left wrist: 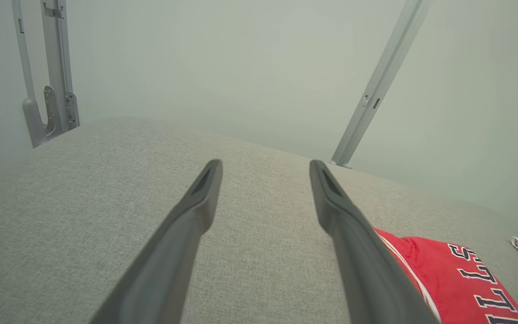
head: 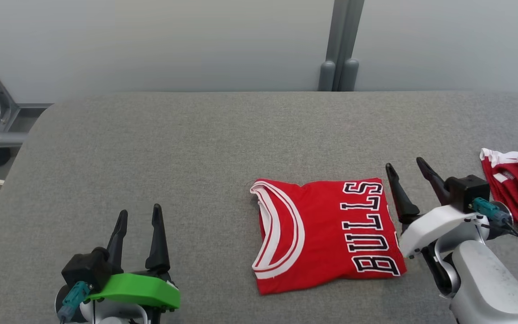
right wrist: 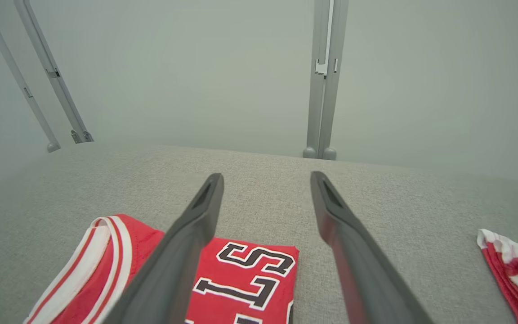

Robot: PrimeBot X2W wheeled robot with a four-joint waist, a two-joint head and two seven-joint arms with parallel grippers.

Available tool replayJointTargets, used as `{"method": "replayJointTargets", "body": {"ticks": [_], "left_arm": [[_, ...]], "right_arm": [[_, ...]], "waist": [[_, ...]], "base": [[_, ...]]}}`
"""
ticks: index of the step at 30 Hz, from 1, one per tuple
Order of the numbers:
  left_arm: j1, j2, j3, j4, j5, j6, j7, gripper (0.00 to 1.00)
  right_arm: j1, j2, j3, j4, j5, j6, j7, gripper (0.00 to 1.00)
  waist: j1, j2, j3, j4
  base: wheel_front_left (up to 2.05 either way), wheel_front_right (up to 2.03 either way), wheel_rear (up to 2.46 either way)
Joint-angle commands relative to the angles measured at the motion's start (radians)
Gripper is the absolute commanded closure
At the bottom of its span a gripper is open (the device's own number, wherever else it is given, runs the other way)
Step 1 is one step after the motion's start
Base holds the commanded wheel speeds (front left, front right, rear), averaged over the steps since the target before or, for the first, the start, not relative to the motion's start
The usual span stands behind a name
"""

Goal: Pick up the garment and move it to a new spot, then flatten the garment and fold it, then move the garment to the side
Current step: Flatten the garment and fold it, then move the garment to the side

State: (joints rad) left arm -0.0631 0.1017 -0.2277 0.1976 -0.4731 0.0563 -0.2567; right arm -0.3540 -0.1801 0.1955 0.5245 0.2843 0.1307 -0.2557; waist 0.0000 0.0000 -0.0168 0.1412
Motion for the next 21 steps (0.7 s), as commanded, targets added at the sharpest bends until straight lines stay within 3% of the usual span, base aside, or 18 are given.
{"method": "replayJointTargets", "body": {"ticks": [1,10,15,21], "left_arm": [[0.015,-0.001,0.003,-0.005,-0.002,0.005,-0.004,0.00],[0.016,0.001,0.006,-0.009,0.000,0.007,-0.006,0.00],[0.008,0.004,0.005,-0.011,0.006,0.009,-0.007,0.00],[-0.003,0.007,0.005,-0.016,0.012,0.012,-0.008,0.00]], "right_arm": [[0.021,-0.015,-0.019,-0.013,-0.008,0.000,0.009,0.00],[0.077,-0.039,-0.107,-0.079,-0.018,0.000,0.103,0.00],[0.096,-0.060,-0.108,-0.091,0.018,0.000,0.219,0.00],[0.100,-0.113,-0.048,-0.081,0.141,0.000,0.389,0.00]], "waist": [[0.0000,0.0000,-0.006,-0.022],[0.0000,0.0000,-0.001,-0.039],[0.0000,0.0000,0.009,-0.020],[0.0000,0.0000,0.031,0.017]], "base": [[0.00,0.00,0.00],[0.00,0.00,0.00],[0.00,0.00,0.00],[0.00,0.00,0.00]]}}
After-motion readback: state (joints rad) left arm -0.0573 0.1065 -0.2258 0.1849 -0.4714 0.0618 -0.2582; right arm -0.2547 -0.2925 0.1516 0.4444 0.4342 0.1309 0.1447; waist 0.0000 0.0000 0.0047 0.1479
